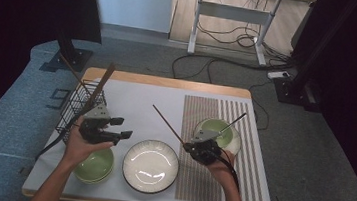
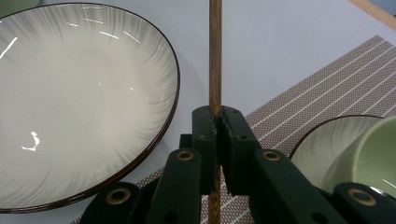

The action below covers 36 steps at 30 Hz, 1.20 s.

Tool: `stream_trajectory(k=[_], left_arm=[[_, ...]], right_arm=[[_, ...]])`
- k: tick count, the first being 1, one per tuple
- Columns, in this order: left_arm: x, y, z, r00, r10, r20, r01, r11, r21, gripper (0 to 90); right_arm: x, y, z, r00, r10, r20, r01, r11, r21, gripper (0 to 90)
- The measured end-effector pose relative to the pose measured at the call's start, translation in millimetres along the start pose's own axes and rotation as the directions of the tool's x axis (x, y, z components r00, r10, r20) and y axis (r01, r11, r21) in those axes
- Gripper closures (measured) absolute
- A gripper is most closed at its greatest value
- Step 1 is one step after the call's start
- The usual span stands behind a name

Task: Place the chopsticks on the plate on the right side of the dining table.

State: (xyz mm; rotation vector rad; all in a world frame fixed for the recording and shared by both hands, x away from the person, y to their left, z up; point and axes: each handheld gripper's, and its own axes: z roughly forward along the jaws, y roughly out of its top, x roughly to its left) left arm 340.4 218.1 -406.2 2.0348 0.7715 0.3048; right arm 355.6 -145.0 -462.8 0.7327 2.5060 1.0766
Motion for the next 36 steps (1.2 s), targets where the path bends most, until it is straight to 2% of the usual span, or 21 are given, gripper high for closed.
stream_trajectory(k=[8, 15, 27, 36], left_arm=[[1.4, -2.8, -1.5, 0.9999, -0.013, 0.010, 0.013, 0.9999, -0.006, 37.6], [-0.2, -6.6, -0.1, 0.9998, -0.016, 0.015, 0.016, 0.9998, -0.008, 37.7], [6.0, -13.2, -4.9, 0.9994, -0.034, 0.009, 0.035, 0.9992, -0.021, 37.8], [4.9, -15.0, -4.8, 0.9994, -0.033, 0.002, 0.033, 0.9992, -0.022, 37.8]], right_arm=[[-4.5, -4.5, -13.0, 0.9998, 0.010, 0.017, -0.009, 1.000, -0.017, 85.1], [-12.0, -10.0, -26.3, 0.9981, 0.045, 0.043, -0.043, 0.998, -0.041, 85.1], [-16.7, -13.8, -32.3, 0.9957, 0.072, 0.060, -0.069, 0.996, -0.050, 85.1], [-20.2, -14.6, -37.5, 0.9935, 0.088, 0.071, -0.084, 0.994, -0.064, 85.1]])
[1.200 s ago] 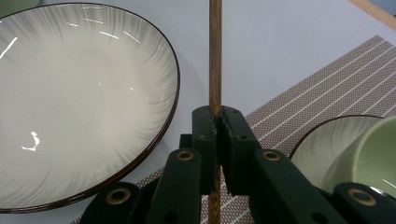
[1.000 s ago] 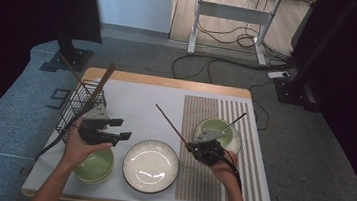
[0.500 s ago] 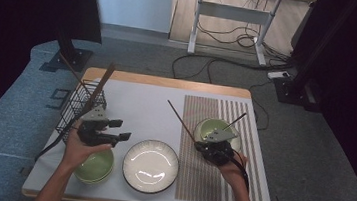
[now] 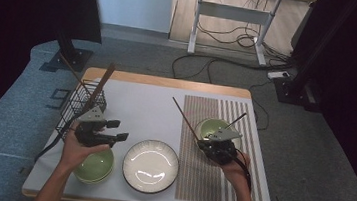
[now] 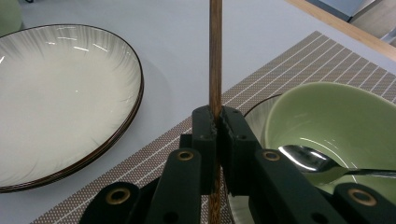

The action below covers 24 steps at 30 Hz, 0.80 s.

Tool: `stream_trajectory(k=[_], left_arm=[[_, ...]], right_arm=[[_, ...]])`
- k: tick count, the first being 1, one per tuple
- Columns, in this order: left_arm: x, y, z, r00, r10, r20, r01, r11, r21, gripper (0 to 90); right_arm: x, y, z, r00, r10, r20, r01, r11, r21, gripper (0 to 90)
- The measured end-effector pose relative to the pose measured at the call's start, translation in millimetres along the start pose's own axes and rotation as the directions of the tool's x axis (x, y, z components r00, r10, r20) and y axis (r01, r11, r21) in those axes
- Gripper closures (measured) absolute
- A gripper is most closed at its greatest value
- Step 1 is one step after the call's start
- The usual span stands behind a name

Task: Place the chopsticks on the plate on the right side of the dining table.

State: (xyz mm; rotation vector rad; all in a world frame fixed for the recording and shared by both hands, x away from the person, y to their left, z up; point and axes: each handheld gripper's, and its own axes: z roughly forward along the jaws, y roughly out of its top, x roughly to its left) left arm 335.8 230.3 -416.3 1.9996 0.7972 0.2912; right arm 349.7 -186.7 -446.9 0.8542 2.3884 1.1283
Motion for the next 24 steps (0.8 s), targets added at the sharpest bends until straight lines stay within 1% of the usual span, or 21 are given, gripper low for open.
stream_trajectory(k=[4, 12, 14, 15, 16, 17, 24], left_arm=[[-0.1, -0.7, -0.7, 1.0000, -0.005, -0.005, 0.005, 1.0000, -0.002, 37.5], [-1.7, -1.4, 0.4, 1.0000, -0.005, 0.006, 0.005, 1.0000, 0.001, 37.5], [-1.8, -1.4, 1.0, 0.9999, -0.005, 0.009, 0.005, 1.0000, 0.004, 37.5], [-2.1, -1.6, 2.0, 0.9999, -0.004, 0.012, 0.004, 1.0000, 0.007, 37.4], [-2.1, -1.6, 2.0, 0.9999, -0.004, 0.012, 0.004, 1.0000, 0.007, 37.4], [-2.6, -2.1, 3.3, 0.9999, -0.003, 0.010, 0.002, 0.9999, 0.014, 37.2], [-3.4, -2.6, 4.0, 1.0000, -0.002, 0.010, 0.002, 0.9999, 0.016, 37.2]], right_arm=[[-2.7, -1.7, -1.7, 0.9999, 0.011, 0.003, -0.011, 1.000, -0.003, 85.1], [-6.8, -3.0, -4.4, 0.9993, 0.032, 0.017, -0.032, 0.999, 0.001, 85.1], [-8.3, -3.2, -5.9, 0.9988, 0.039, 0.029, -0.039, 0.999, 0.002, 85.1], [-10.3, -3.8, -7.6, 0.9980, 0.050, 0.038, -0.050, 0.999, 0.000, 85.1], [-10.3, -3.8, -7.6, 0.9980, 0.050, 0.038, -0.050, 0.999, 0.000, 85.1], [-11.8, -4.7, -8.6, 0.9971, 0.063, 0.044, -0.063, 0.998, 0.002, 85.1], [-15.8, -7.1, -12.3, 0.9955, 0.077, 0.055, -0.077, 0.997, -0.003, 85.1]])
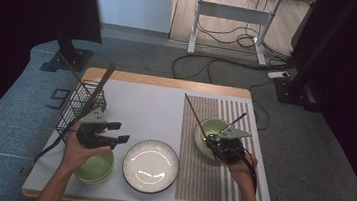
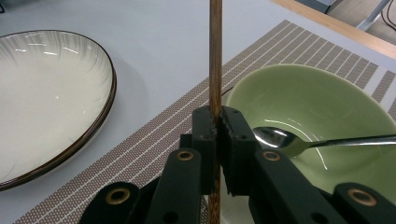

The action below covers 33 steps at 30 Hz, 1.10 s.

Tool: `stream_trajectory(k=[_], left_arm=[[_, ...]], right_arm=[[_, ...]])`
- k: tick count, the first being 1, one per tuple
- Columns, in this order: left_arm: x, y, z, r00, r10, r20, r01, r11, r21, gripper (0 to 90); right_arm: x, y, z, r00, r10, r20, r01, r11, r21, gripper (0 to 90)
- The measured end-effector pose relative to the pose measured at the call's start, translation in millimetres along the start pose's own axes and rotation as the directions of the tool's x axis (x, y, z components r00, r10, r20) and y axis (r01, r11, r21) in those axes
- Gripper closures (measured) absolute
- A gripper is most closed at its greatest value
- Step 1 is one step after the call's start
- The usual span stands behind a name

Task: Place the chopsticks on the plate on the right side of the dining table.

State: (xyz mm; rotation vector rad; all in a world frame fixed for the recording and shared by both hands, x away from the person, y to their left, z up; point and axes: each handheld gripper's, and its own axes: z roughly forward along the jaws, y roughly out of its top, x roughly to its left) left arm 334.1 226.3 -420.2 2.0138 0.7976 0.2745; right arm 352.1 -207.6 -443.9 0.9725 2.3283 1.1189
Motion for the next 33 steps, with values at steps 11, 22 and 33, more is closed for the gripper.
stream_trajectory(k=[11, 22, 33], left_arm=[[0.2, -0.4, 1.1, 1.0000, -0.001, 0.006, 0.001, 1.0000, 0.006, 37.1], [0.5, -0.4, 1.0, 1.0000, -0.002, 0.007, 0.002, 1.0000, 0.004, 37.1], [0.8, -0.5, 0.1, 1.0000, 0.001, 0.000, -0.001, 1.0000, -0.001, 37.2]], right_arm=[[-12.9, -7.9, -12.8, 0.9997, 0.024, 0.005, -0.024, 1.000, -0.019, 85.0], [-22.3, -14.3, -21.5, 0.9978, 0.062, 0.025, -0.061, 0.998, -0.033, 85.0], [-32.9, -21.0, -29.1, 0.9912, 0.117, 0.062, -0.114, 0.992, -0.050, 85.1]])
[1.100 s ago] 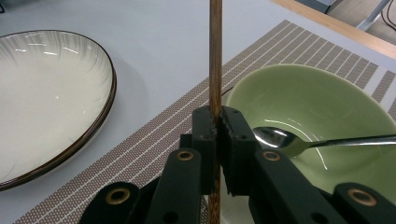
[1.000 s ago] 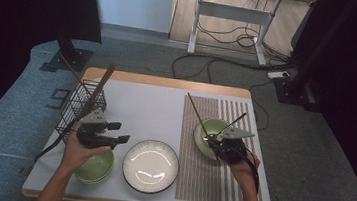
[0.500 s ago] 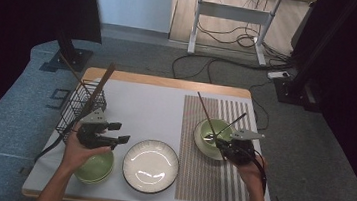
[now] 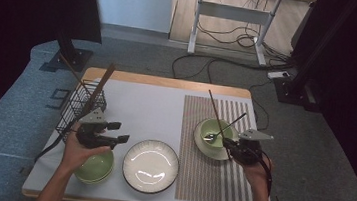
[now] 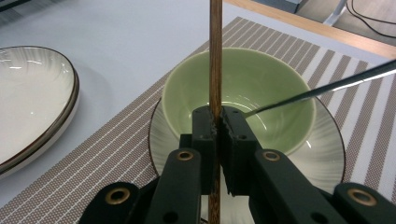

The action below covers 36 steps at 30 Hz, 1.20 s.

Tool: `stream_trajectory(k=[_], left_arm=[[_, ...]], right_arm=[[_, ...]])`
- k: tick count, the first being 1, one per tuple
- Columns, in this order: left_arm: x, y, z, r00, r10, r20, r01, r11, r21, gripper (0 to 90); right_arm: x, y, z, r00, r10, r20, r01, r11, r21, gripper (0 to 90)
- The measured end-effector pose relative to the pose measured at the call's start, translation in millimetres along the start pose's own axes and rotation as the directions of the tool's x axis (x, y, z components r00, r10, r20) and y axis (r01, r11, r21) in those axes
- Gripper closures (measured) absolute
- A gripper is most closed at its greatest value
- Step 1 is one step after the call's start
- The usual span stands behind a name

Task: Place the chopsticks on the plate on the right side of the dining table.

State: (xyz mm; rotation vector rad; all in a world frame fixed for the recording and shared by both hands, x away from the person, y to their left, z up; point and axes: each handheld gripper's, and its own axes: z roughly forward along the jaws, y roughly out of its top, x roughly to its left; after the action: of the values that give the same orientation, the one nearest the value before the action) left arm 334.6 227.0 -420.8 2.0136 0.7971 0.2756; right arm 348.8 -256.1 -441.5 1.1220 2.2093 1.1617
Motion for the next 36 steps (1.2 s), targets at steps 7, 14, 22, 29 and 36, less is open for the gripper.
stream_trajectory(k=[7, 14, 22, 29, 36], left_arm=[[-0.5, -0.3, 1.7, 1.0000, -0.001, 0.005, 0.000, 0.9999, 0.010, 37.1], [-0.3, -0.6, 3.2, 0.9999, -0.001, 0.011, 0.001, 0.9998, 0.019, 37.0], [-0.7, -0.9, 5.3, 0.9999, 0.001, 0.016, -0.001, 0.9996, 0.028, 37.0], [-0.3, -0.5, 3.6, 0.9999, 0.000, 0.015, 0.000, 0.9997, 0.023, 37.0], [-0.2, -0.7, 3.7, 0.9999, 0.002, 0.014, -0.002, 0.9996, 0.027, 37.0]], right_arm=[[-6.1, -3.7, -0.7, 0.9987, 0.040, 0.031, -0.040, 0.999, 0.003, 85.0], [-14.0, -9.0, -2.5, 0.9963, 0.071, 0.049, -0.071, 0.997, 0.006, 85.0], [-18.7, -12.3, -4.2, 0.9937, 0.089, 0.067, -0.090, 0.996, 0.005, 85.0], [-22.9, -15.2, -4.2, 0.9896, 0.114, 0.087, -0.116, 0.993, 0.010, 85.0], [-27.5, -18.6, -5.2, 0.9840, 0.139, 0.111, -0.141, 0.990, 0.007, 85.0]])
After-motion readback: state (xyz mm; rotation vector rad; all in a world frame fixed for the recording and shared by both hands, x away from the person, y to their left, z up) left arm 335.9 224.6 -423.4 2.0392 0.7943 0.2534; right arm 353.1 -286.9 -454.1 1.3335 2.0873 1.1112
